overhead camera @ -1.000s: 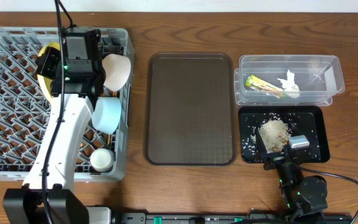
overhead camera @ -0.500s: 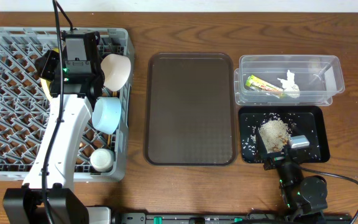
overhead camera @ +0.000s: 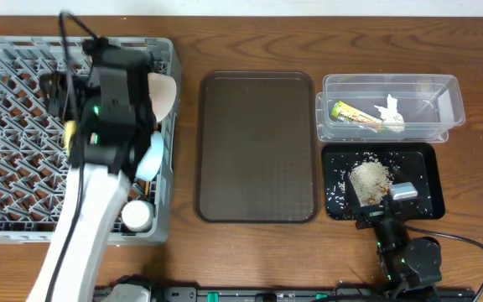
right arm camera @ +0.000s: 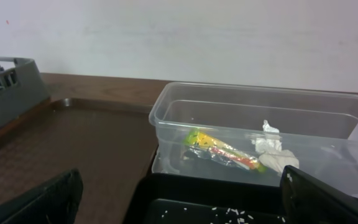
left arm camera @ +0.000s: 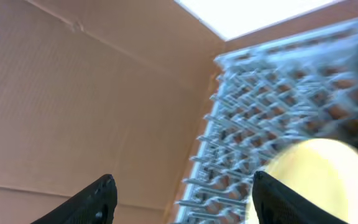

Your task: Sort waste into correct bins and load items into the dishwasher

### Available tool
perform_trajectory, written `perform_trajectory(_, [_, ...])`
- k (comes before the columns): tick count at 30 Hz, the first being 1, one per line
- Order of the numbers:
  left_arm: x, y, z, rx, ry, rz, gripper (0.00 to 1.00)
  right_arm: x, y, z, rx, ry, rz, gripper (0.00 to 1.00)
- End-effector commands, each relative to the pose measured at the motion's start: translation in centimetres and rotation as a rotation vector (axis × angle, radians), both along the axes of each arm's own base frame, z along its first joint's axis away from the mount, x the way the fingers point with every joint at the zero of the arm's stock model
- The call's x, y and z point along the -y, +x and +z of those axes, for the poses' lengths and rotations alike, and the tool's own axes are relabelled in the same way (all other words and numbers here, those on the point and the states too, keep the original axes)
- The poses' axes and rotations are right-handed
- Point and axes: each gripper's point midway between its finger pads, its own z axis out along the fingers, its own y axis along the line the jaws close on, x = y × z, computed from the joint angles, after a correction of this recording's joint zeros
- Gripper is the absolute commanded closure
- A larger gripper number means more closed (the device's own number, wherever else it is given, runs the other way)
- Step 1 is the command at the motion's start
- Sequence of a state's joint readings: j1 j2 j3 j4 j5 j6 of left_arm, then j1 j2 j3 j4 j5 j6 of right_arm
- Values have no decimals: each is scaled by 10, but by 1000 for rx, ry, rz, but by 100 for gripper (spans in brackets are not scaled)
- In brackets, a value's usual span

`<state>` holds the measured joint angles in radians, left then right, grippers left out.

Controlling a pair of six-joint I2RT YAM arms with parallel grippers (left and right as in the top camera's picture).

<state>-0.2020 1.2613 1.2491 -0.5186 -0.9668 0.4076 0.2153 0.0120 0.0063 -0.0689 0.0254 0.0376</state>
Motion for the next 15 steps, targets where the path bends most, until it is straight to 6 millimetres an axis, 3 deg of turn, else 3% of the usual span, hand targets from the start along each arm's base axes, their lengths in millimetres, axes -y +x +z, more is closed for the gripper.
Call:
perform_trajectory(1, [36, -19, 12, 148, -205, -117, 30, 3, 0, 0, 1, 3, -14, 1])
perform_trajectory(6, [98, -61, -8, 92, -583, -376, 26, 3, 0, 0, 1, 3, -14, 1])
perform_trajectory(8, [121, -81, -14, 44, -729, -471, 16, 3, 0, 0, 1, 3, -14, 1])
perform_trajectory(10, [144, -102, -16, -7, -862, -577, 14, 3, 0, 0, 1, 3, -14, 1])
perform_trajectory(15, [178, -133, -13, -93, -1026, -752, 12, 3, 0, 0, 1, 3, -14, 1])
